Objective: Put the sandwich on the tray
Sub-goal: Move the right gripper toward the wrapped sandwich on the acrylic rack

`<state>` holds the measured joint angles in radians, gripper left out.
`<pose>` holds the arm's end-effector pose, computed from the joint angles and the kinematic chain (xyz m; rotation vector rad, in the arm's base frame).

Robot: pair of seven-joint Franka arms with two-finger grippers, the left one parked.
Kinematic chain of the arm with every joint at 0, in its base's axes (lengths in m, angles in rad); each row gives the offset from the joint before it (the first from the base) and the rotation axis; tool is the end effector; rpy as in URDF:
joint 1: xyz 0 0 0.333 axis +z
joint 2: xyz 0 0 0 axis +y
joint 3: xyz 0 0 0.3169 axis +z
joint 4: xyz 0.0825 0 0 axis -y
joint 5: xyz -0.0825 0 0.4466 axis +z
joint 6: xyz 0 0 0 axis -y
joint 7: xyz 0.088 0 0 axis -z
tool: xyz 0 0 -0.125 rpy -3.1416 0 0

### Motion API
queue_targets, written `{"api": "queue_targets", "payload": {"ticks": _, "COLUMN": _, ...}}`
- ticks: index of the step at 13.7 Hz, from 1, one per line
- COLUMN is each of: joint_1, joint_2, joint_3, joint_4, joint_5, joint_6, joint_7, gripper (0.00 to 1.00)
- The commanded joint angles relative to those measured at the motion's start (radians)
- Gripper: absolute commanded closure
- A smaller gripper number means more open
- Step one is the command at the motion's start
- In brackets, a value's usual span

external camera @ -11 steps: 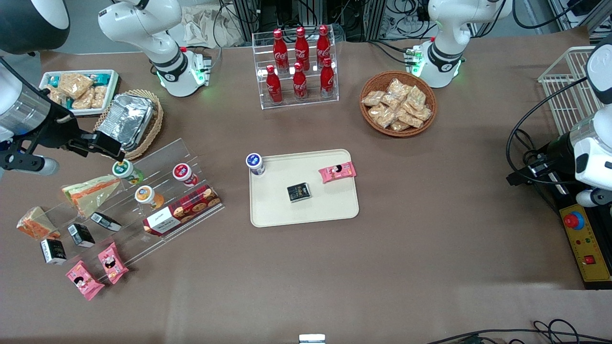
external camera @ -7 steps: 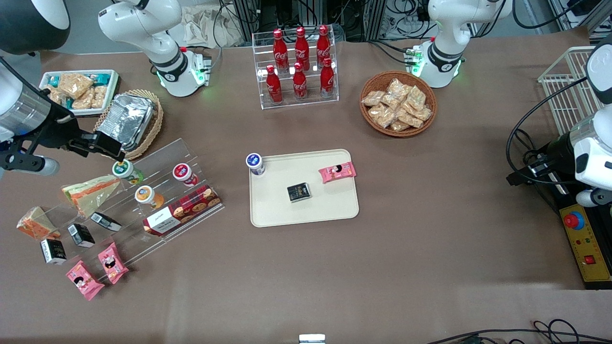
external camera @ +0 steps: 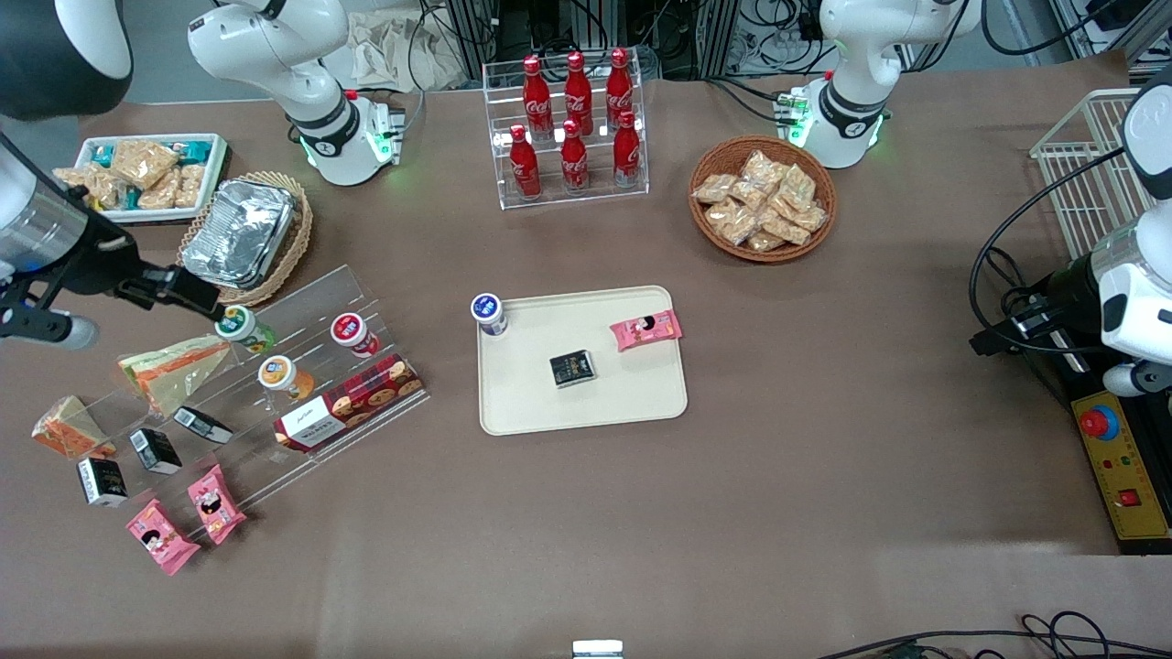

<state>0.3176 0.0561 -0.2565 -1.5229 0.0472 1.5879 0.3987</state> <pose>0.6342 0.0487 0.6006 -3.0629 0.5221 -0.0046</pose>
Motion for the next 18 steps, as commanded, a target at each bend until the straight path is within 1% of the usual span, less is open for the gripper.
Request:
{"api": "queue_targets", "payload": {"ticks": 1, "joint_1": -0.017, "joint_2": 0.014, "joint_3": -0.006, "joint_4": 0.000, "joint_5": -0.023, "joint_6": 0.021, "joint_7": 0.278, "gripper": 0.02}}
{"api": "queue_targets", "payload": {"ticks": 3, "joint_1": -0.031, "joint_2": 0.042, "joint_3": -0.012, "joint_4": 0.000, "joint_5": -0.027, "joint_6": 0.020, "joint_7": 0.388, "gripper": 0.02}}
{"api": "queue_targets", "payload": {"ticks": 4, "joint_1": -0.052, "joint_2": 0.050, "joint_3": -0.015, "joint_4": 0.000, "joint_5": -0.007, "joint_6": 0.020, "joint_7": 0.470, "gripper": 0.02}}
{"api": "queue_targets", "payload": {"ticks": 5, "joint_1": -0.054, "joint_2": 0.056, "joint_3": -0.015, "joint_4": 0.000, "joint_5": 0.009, "joint_6": 0.021, "joint_7": 0.542, "gripper": 0.02}}
{"api": "queue_targets", "payload": {"ticks": 6, "joint_1": -0.054, "joint_2": 0.062, "joint_3": -0.017, "joint_4": 0.000, "joint_5": 0.010, "joint_6": 0.021, "joint_7": 0.561, "gripper": 0.02}}
{"api": "queue_targets", "payload": {"ticks": 7, "joint_1": -0.064, "joint_2": 0.073, "joint_3": -0.023, "joint_4": 0.000, "joint_5": 0.007, "joint_6": 0.029, "joint_7": 0.554, "gripper": 0.02}}
{"api": "queue_targets", "payload": {"ticks": 8, "joint_1": -0.105, "joint_2": 0.082, "joint_3": -0.027, "joint_4": -0.003, "joint_5": 0.010, "joint_6": 0.044, "joint_7": 0.508, "gripper": 0.02}}
{"api": "queue_targets", "payload": {"ticks": 10, "joint_1": -0.149, "joint_2": 0.099, "joint_3": -0.029, "joint_4": -0.003, "joint_5": 0.011, "joint_6": 0.047, "joint_7": 0.416, "gripper": 0.02}}
{"api": "queue_targets", "payload": {"ticks": 11, "joint_1": -0.185, "joint_2": 0.108, "joint_3": -0.026, "joint_4": -0.003, "joint_5": 0.017, "joint_6": 0.047, "joint_7": 0.384, "gripper": 0.02}}
{"api": "queue_targets", "payload": {"ticks": 12, "joint_1": -0.215, "joint_2": 0.128, "joint_3": -0.027, "joint_4": -0.006, "joint_5": 0.055, "joint_6": 0.055, "joint_7": 0.344, "gripper": 0.02}}
{"api": "queue_targets", "payload": {"ticks": 13, "joint_1": -0.232, "joint_2": 0.145, "joint_3": -0.029, "joint_4": -0.011, "joint_5": 0.077, "joint_6": 0.069, "joint_7": 0.324, "gripper": 0.02}}
{"api": "queue_targets", "payload": {"ticks": 16, "joint_1": -0.259, "joint_2": 0.185, "joint_3": -0.029, "joint_4": -0.013, "joint_5": 0.069, "joint_6": 0.098, "joint_7": 0.301, "gripper": 0.02}}
{"api": "queue_targets", "payload": {"ticks": 17, "joint_1": -0.255, "joint_2": 0.201, "joint_3": -0.029, "joint_4": -0.016, "joint_5": 0.042, "joint_6": 0.116, "joint_7": 0.252, "gripper": 0.02}}
{"api": "queue_targets", "payload": {"ticks": 18, "joint_1": -0.259, "joint_2": 0.212, "joint_3": -0.026, "joint_4": -0.017, "joint_5": -0.001, "joint_6": 0.128, "joint_7": 0.227, "gripper": 0.02}}
